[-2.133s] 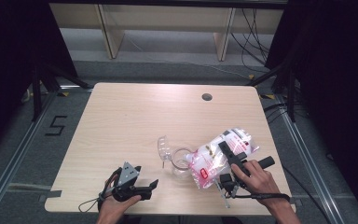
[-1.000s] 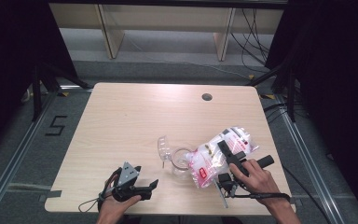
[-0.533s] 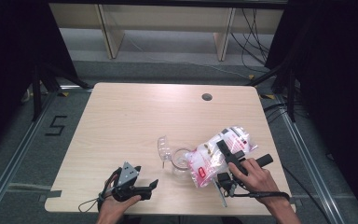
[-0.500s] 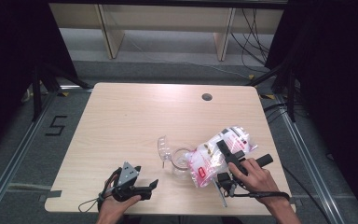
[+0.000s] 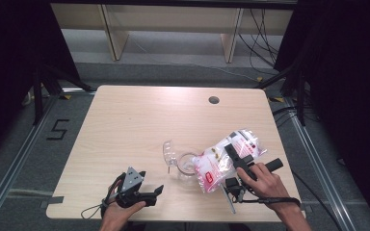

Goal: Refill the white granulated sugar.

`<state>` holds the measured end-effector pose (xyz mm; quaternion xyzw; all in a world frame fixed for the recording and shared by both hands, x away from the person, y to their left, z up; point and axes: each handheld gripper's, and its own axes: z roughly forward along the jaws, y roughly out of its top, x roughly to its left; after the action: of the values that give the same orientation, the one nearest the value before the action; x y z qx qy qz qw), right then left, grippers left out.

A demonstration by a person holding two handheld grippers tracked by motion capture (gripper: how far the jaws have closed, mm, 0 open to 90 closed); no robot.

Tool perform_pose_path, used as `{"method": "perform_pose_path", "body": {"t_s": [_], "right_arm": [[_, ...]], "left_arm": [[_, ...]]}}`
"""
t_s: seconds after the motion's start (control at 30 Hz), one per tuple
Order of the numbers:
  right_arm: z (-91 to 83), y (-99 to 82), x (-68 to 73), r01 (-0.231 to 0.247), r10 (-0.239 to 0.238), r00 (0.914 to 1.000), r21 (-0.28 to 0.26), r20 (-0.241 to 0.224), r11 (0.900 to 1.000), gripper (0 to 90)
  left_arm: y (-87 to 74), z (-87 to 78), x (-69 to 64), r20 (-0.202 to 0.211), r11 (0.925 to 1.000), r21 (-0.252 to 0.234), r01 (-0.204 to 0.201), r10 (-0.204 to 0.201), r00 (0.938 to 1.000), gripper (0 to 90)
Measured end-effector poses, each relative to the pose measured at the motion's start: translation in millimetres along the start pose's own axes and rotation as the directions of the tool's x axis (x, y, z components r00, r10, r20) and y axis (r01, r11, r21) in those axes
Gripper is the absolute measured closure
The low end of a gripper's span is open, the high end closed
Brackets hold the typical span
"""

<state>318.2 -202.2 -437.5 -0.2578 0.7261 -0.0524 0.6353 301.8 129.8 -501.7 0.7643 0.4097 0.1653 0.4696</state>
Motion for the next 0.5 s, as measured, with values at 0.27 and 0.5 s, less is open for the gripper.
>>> {"method": "perform_pose_path", "body": {"t_s": [0.27,0.5], "right_arm": [[-0.9,-0.6,1.0,-0.014,0.014,0.9999,0.009,-0.003,0.9999,63.3],[-0.8,-0.5,-0.4,-0.008,0.008,1.0,0.001,0.001,1.0,63.5]], "left_arm": [[0.1,0.0,0.2,-0.002,1.0,0.0,-0.002,0.002,1.0,17.8],[0.0,0.1,0.2,-0.003,1.0,0.001,-0.003,0.003,1.0,17.8]]}}
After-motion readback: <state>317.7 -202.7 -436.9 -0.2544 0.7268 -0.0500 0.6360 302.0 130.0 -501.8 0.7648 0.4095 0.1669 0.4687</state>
